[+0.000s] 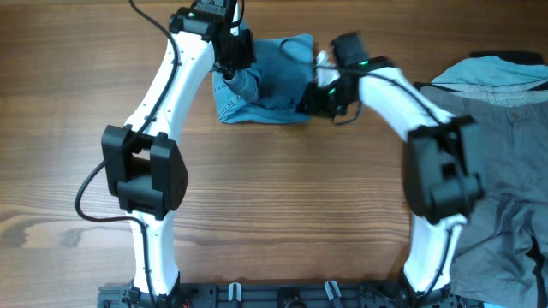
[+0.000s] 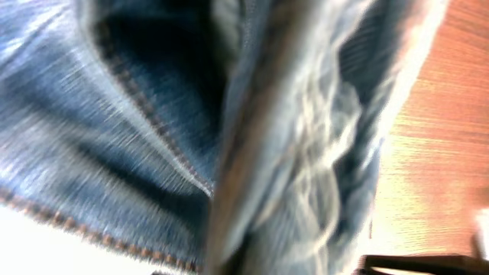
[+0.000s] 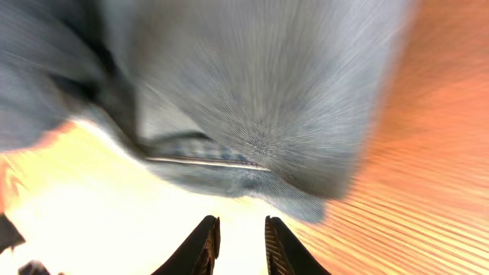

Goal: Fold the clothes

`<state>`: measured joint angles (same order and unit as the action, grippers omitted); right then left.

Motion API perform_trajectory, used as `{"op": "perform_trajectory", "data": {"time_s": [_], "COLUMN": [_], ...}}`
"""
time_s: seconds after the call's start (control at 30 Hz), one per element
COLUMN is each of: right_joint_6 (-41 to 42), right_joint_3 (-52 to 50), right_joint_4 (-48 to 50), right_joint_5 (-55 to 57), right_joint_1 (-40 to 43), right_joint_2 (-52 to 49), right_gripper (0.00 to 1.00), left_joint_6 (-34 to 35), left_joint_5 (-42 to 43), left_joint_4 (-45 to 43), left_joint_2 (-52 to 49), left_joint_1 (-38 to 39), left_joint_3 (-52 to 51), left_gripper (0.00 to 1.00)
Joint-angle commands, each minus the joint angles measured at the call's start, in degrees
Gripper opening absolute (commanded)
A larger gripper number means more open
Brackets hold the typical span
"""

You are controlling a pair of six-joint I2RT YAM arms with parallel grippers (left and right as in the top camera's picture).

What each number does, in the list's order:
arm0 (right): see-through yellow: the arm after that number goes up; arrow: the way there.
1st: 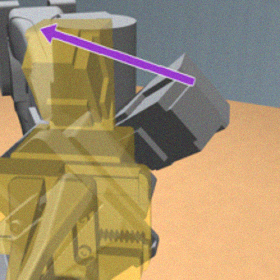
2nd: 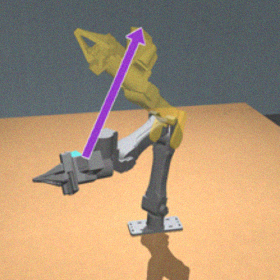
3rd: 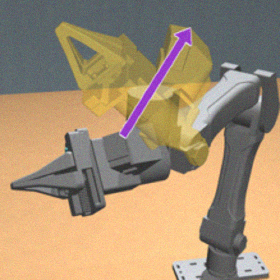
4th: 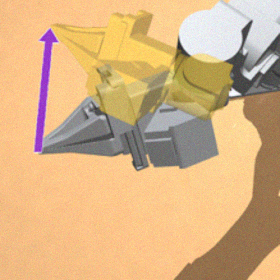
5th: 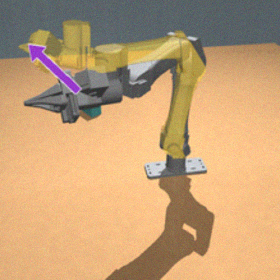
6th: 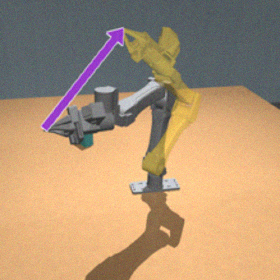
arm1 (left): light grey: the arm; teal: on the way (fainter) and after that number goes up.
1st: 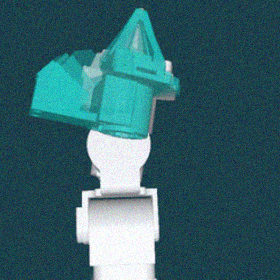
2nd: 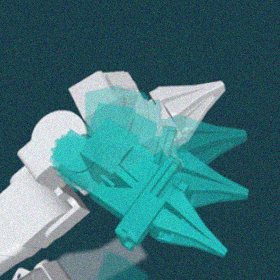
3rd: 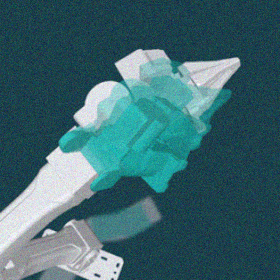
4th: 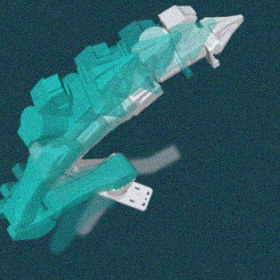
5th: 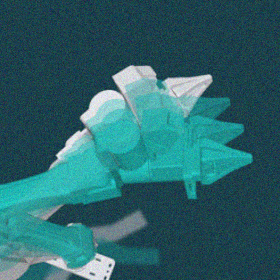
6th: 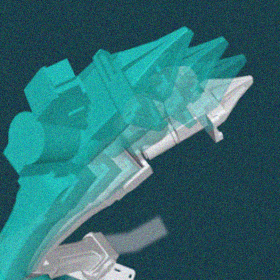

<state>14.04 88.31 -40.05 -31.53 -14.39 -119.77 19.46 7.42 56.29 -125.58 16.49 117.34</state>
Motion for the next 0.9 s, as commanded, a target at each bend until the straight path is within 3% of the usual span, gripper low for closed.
{"op": "perform_trajectory", "data": {"time_s": [0.0, 0.03, 0.07, 0.13, 0.4, 0.47, 0.5, 0.53, 0.6, 0.73, 0.87], "right_joint_6": [0.1, 1.4, 2.4, 2.9, 0.1, -4.7, -5.1, -5.1, -5.0, 2.1, 12.5], "right_joint_3": [0.2, 0.2, 0.2, 0.2, 0.2, 0.2, 0.1, 0.1, 0.1, 0.1, 0.1], "right_joint_4": [0.0, 0.0, 0.1, -0.2, 0.5, 2.6, 5.0, 7.7, 13.4, 25.7, 18.5], "right_joint_5": [0.0, 1.2, 2.0, 1.9, 1.2, -3.0, -3.5, -3.5, -3.5, 3.6, 13.4], "right_joint_1": [3.7, 4.7, 6.1, 7.4, 7.8, 7.3, 6.3, 5.0, 2.0, -5.4, -5.8], "right_joint_2": [8.8, 9.7, 10.3, 10.3, 10.3, 10.3, 10.2, 10.1, 9.5, 3.5, -8.2], "right_gripper": [0.27, 0.28, 0.31, 0.33, 0.47, 0.54, 0.54, 0.46, 0.22, 0.11, 0.11], "left_joint_6": [0.5, 0.5, 0.5, 0.3, 0.2, 0.3, 0.2, 0.3, 0.1, -7.1, -10.3], "left_joint_5": [1.1, 1.1, 1.1, 0.9, 4.5, 4.3, 4.3, 4.3, 4.4, 13.2, 17.9], "left_joint_4": [-1.7, -1.7, -0.9, 1.2, 3.7, 4.2, 5.1, 6.2, 7.9, 8.4, 9.4], "left_joint_2": [0.1, -0.3, -1.3, -1.7, 7.6, 10.2, 10.8, 10.8, 9.3, 3.0, -3.5], "left_joint_1": [2.4, 3.1, 4.5, 5.3, -0.7, -3.9, -6.3, -7.9, -10.3, -11.1, -9.8], "left_joint_3": [1.4, 1.4, 1.4, 1.4, 3.6, 3.6, 3.6, 3.6, 3.0, 1.2, -0.8], "left_gripper": [0.42, 0.52, 0.78, 1.00, 0.99, 0.83, 0.65, 0.36, 0.05, 0.05, 0.18]}}
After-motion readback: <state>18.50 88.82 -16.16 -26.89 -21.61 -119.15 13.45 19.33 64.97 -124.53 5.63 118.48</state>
